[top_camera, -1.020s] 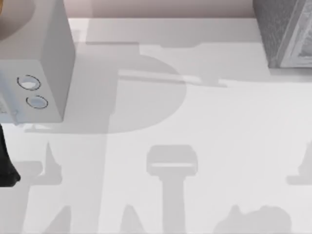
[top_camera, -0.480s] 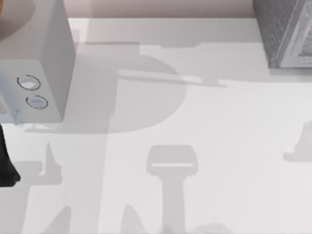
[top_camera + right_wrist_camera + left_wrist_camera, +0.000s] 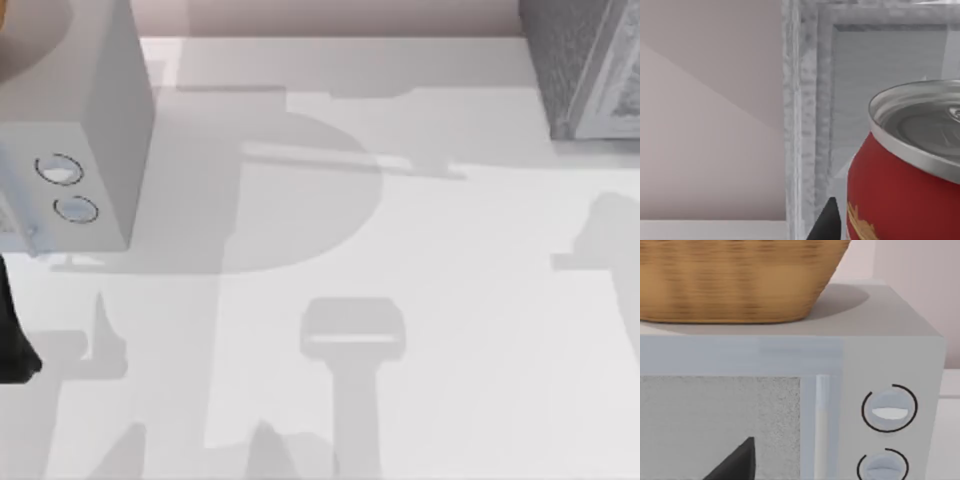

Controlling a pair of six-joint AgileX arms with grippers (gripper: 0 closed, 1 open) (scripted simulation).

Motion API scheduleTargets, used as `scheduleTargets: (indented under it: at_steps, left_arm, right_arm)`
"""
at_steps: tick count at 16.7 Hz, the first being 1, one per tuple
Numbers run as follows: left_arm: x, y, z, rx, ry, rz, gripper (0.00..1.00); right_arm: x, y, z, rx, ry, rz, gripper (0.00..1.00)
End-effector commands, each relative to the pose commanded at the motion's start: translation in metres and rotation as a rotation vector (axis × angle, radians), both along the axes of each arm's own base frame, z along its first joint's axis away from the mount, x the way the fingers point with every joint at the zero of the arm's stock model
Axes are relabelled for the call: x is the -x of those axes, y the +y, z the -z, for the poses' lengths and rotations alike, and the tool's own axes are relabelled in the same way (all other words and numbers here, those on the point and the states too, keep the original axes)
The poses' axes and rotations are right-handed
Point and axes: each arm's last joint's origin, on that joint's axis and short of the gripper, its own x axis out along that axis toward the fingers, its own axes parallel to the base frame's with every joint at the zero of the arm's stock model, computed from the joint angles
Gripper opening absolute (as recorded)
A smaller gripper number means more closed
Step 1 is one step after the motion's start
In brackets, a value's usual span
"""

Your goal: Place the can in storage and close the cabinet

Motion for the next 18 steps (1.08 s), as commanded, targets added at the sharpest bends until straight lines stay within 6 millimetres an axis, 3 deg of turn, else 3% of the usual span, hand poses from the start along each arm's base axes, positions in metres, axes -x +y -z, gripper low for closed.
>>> scheduleTargets:
  at_steps: [11, 18]
  left_arm:
    - [0.000, 0.000, 0.000, 0.000, 0.000, 0.000, 1.00]
    - [0.000, 0.000, 0.000, 0.000, 0.000, 0.000, 1.00]
  right_arm:
    - [-0.065, 0.017, -0.111, 0.000, -0.007, 0.011, 0.00]
    - [-0.105, 0.031, -0.154, 0.001, -0.021, 0.010, 0.00]
